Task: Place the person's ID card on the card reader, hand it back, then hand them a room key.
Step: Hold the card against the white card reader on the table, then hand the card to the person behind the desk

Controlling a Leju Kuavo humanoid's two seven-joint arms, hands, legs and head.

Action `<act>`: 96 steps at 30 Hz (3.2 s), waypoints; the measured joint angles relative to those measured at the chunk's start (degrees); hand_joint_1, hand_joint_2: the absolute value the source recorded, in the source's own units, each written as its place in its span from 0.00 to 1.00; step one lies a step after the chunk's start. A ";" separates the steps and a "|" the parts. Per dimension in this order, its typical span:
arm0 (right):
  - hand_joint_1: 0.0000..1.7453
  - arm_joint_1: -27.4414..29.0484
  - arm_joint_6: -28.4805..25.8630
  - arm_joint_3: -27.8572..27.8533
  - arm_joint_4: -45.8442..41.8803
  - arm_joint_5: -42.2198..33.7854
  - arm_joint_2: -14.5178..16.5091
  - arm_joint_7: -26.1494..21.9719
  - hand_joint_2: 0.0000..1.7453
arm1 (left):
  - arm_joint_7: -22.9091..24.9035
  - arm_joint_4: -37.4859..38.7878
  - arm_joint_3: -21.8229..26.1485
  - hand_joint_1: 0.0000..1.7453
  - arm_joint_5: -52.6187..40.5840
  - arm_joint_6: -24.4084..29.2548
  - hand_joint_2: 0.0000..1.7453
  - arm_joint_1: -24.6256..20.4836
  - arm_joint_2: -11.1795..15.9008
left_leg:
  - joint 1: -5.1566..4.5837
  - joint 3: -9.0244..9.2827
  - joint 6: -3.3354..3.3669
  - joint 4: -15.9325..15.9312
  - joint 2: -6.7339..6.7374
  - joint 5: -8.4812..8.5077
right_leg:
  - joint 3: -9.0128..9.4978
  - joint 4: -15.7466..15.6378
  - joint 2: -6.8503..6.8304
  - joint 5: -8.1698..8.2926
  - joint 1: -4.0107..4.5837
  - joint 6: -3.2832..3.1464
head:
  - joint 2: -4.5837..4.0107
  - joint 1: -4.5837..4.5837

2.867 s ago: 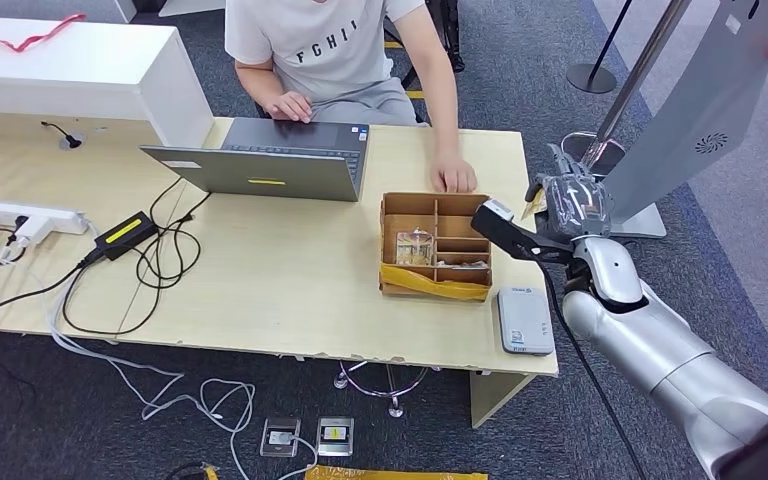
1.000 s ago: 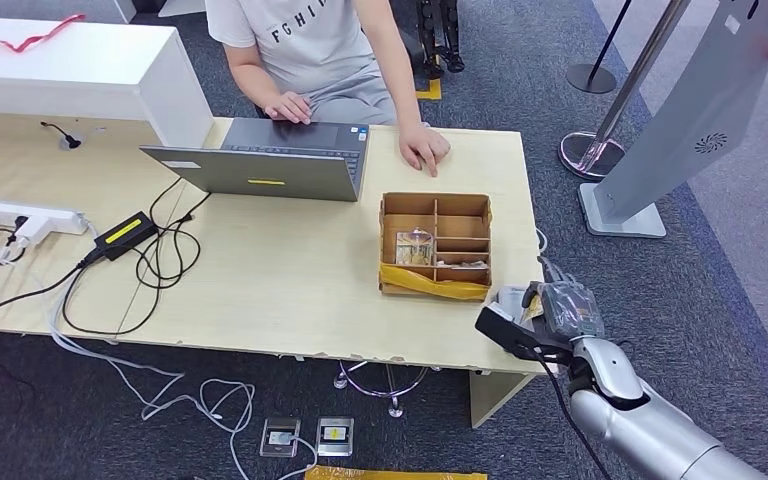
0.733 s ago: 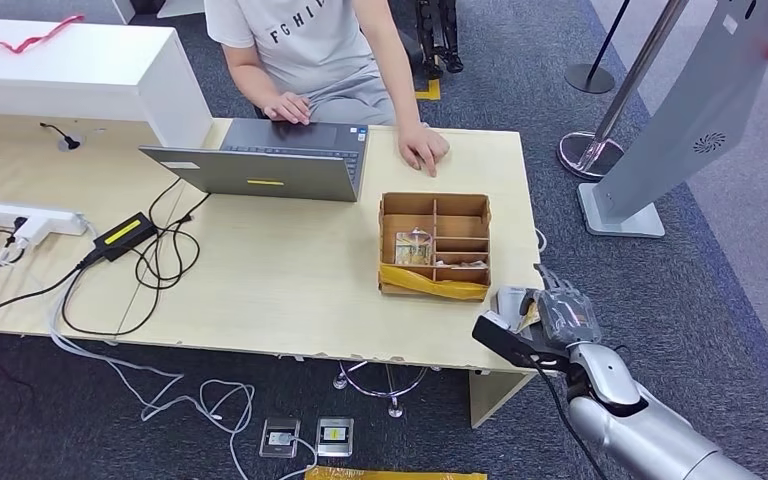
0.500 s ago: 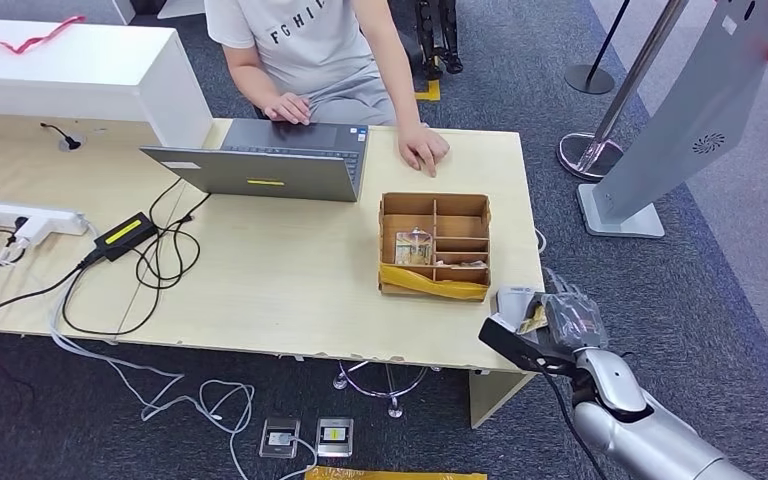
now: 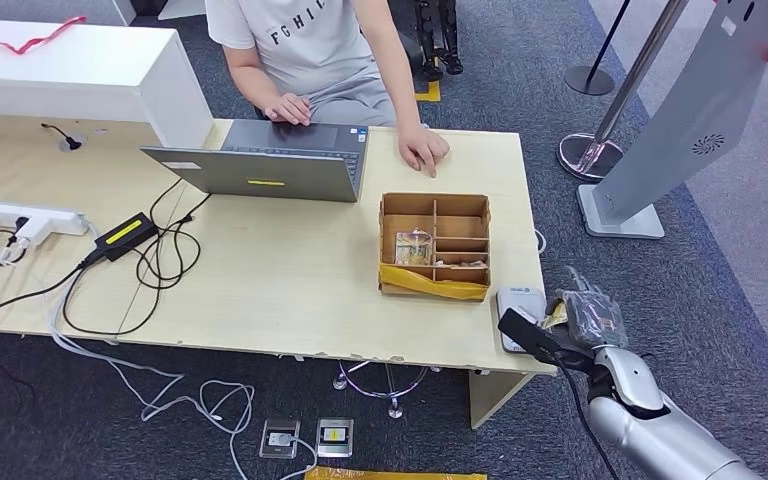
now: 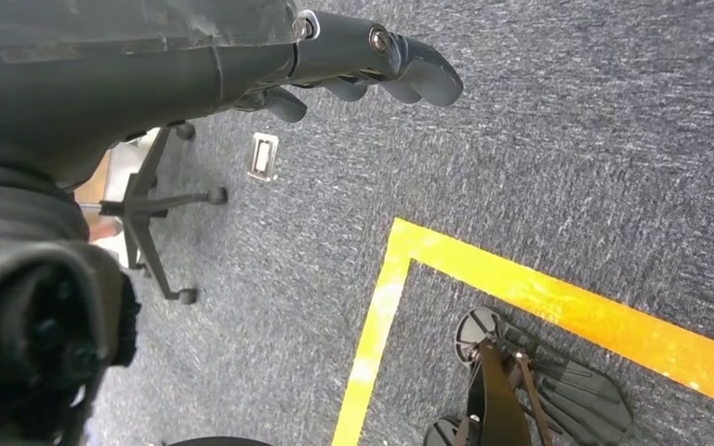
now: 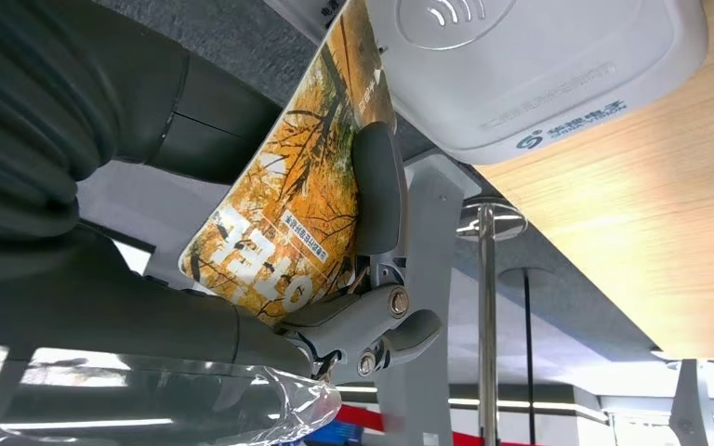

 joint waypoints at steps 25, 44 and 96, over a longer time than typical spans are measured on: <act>1.00 -9.76 2.95 -3.00 -2.30 -1.95 4.27 -1.62 1.00 | 0.01 0.00 -1.98 0.00 0.92 -1.12 0.00 -1.28 -0.09 | 0.02 -0.15 -0.01 0.00 -0.04 0.03 | -0.07 0.04 -0.03 0.03 0.00 -0.03 | 0.00 0.01; 1.00 -19.85 4.74 -2.07 1.39 -2.60 12.64 -4.60 1.00 | 2.42 0.00 -4.59 0.00 -0.57 -1.54 0.00 -2.61 -0.39 | 0.03 -0.20 -0.02 0.00 -0.06 0.03 | -0.13 0.05 -0.04 0.02 0.02 -0.04 | 0.00 0.01; 0.00 -21.33 6.19 -1.42 12.28 2.63 20.06 -1.71 1.00 | 1.61 0.00 -6.10 0.00 0.72 -1.52 0.00 -1.98 -0.42 | 0.05 -0.20 -0.03 0.00 -0.02 0.03 | -0.17 0.04 0.04 0.02 0.03 -0.04 | 0.00 0.01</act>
